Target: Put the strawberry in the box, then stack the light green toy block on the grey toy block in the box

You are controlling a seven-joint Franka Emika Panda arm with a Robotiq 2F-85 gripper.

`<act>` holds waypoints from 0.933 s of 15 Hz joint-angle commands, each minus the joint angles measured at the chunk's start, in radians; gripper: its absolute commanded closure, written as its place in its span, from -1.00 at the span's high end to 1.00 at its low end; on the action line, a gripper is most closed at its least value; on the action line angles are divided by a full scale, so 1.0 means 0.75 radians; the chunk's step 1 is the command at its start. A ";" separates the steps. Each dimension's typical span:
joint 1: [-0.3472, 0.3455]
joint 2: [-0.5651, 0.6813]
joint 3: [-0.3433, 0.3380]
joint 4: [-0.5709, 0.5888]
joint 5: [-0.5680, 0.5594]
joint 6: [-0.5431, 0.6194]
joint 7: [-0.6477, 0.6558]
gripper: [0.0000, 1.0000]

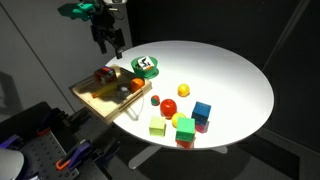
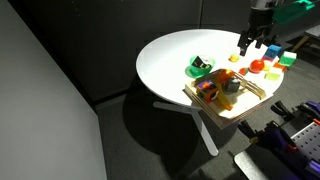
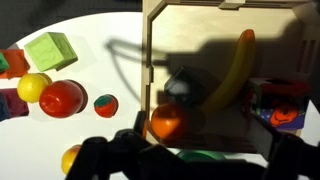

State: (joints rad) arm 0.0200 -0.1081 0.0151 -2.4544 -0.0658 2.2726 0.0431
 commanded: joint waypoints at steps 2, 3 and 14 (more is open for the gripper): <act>-0.012 0.008 -0.004 0.013 -0.003 -0.002 0.006 1.00; -0.021 0.014 -0.011 0.021 -0.007 0.000 0.013 1.00; -0.139 0.162 -0.131 0.165 0.031 0.032 0.026 1.00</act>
State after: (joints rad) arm -0.0682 -0.0498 -0.0675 -2.3876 -0.0648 2.2854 0.0540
